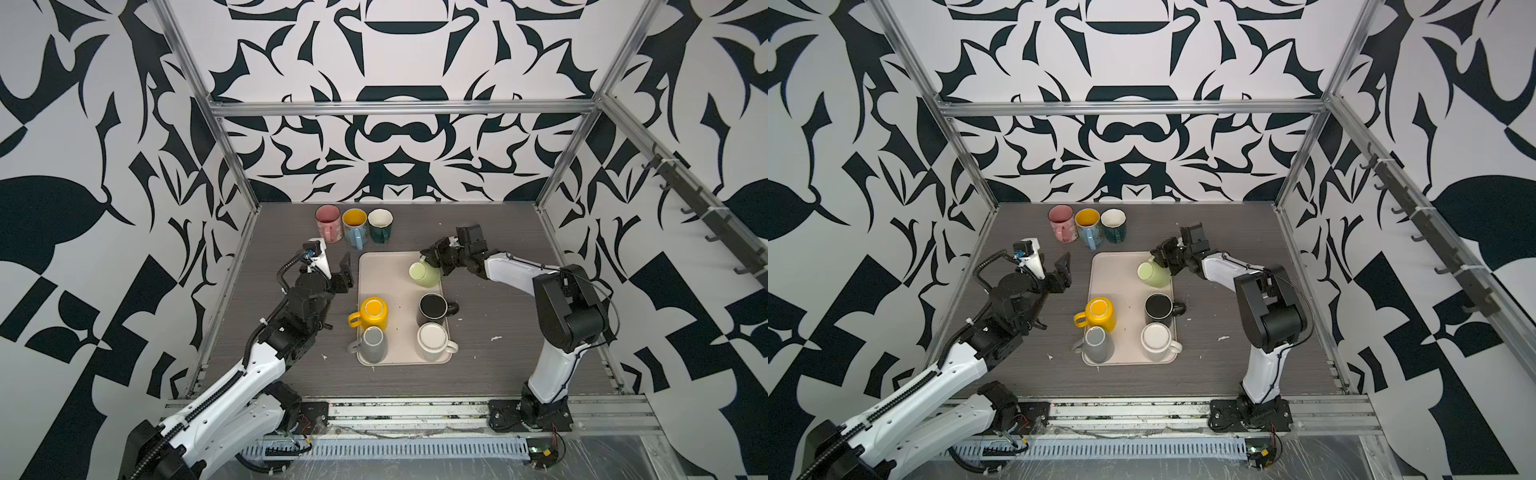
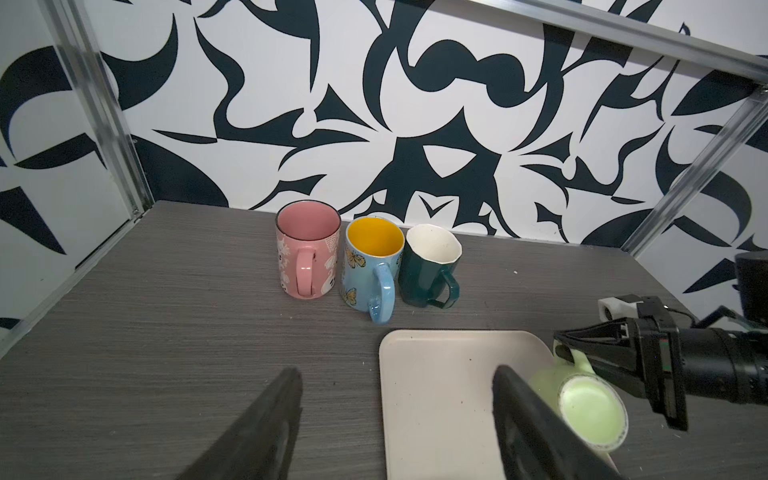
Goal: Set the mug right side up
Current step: 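Lift the light green mug and rotate it with the right gripper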
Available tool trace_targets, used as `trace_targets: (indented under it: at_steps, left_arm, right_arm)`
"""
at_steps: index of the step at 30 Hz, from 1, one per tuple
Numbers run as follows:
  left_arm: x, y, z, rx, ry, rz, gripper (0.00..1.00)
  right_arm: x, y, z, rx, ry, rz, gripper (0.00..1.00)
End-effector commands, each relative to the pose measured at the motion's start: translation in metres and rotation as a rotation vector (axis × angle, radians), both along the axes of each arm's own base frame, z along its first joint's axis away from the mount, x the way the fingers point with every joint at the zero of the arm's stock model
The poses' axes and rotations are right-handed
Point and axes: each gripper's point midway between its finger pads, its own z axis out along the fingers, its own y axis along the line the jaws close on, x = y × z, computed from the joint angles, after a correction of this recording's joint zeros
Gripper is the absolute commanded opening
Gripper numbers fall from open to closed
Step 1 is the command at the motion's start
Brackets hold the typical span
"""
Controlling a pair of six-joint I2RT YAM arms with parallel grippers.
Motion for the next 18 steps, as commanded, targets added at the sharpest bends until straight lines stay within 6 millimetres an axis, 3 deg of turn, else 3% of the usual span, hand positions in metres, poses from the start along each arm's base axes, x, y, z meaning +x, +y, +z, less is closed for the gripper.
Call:
trace_targets:
  at_steps: [1, 11, 18]
  left_arm:
    - [0.003, -0.003, 0.020, -0.031, -0.035, -0.007, 0.75]
    - [0.013, -0.013, 0.020, -0.019, -0.021, -0.024, 0.75]
    - [0.020, -0.023, 0.029, -0.008, -0.023, -0.055, 0.76]
  right_arm:
    - [0.013, 0.012, 0.072, 0.003, -0.257, 0.056, 0.00]
    - [0.003, 0.021, 0.107, -0.167, -0.485, 0.158, 0.00]
    - [-0.019, 0.015, 0.152, -0.491, -0.778, 0.226, 0.00]
